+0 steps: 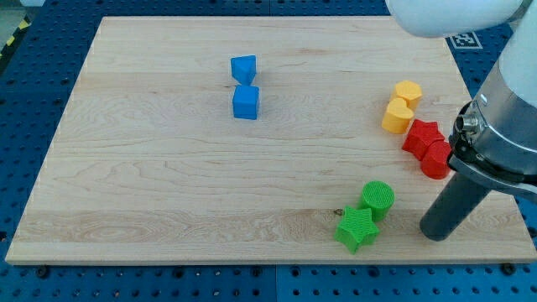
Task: Push green star below blue cube
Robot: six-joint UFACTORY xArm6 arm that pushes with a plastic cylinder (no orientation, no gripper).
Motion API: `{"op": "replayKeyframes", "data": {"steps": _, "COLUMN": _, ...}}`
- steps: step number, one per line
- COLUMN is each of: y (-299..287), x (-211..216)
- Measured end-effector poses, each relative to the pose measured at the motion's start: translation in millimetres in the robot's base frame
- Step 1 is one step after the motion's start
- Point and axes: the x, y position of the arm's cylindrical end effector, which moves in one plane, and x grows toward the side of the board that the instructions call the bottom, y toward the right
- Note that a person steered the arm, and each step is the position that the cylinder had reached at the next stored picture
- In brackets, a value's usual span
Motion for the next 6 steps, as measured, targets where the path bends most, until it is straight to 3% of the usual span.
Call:
{"op": "replayKeyframes", "data": {"steps": 3, "y": 7, "x": 23}}
{"op": "replayKeyframes", "data": {"steps": 4, "y": -35, "x": 21}}
{"op": "replayKeyframes", "data": {"steps": 6, "y": -179, "x": -33}}
